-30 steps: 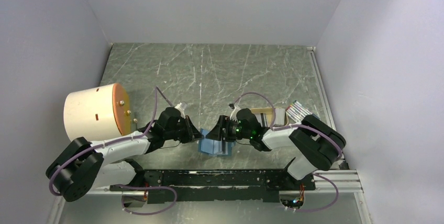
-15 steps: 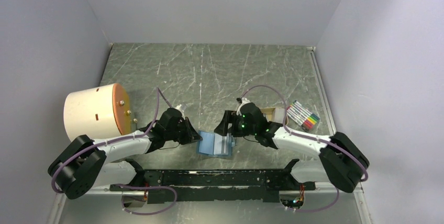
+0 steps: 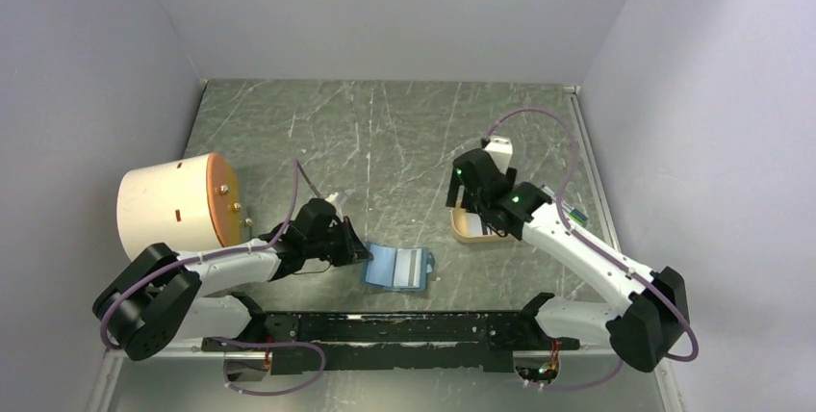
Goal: Put the credit cards into the card holder
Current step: Insert the credit card into the card holder, then pick up the credit card from the storage box.
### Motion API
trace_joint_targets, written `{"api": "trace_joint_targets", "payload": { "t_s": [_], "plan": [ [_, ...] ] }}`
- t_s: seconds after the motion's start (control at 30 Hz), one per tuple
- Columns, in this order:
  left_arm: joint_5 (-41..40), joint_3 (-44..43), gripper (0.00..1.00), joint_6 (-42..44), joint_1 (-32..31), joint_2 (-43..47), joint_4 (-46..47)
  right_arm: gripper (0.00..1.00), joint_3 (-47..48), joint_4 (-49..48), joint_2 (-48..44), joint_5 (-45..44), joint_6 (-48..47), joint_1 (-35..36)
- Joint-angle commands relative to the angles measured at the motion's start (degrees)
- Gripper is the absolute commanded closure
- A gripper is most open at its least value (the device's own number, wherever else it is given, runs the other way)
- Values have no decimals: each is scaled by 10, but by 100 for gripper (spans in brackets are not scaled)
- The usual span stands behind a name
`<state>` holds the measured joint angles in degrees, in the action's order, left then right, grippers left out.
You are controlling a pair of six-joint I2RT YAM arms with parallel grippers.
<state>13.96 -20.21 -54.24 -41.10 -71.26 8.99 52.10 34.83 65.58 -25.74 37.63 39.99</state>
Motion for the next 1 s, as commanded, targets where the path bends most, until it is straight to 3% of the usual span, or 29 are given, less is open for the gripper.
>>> {"api": "trace_joint_targets", "payload": {
  "t_s": [0.0, 0.23, 0.53, 0.8, 0.97],
  "plan": [
    [32, -18, 91, 38, -4, -9, 7, 16, 40, 141, 34, -162, -20, -39],
    [60, -30, 91, 66, -4, -23, 10, 17, 39, 141, 107, -194, -30, -77],
    [74, -29, 91, 72, 2, -23, 20, 28, 21, 99, 145, -184, -62, -118],
    [74, -26, 91, 65, 5, -15, 26, 28, 23, 81, 182, -126, -87, -148],
    [77, -25, 91, 64, 5, -17, 28, 27, 33, 91, 201, -136, -87, -155]
  ]
}}
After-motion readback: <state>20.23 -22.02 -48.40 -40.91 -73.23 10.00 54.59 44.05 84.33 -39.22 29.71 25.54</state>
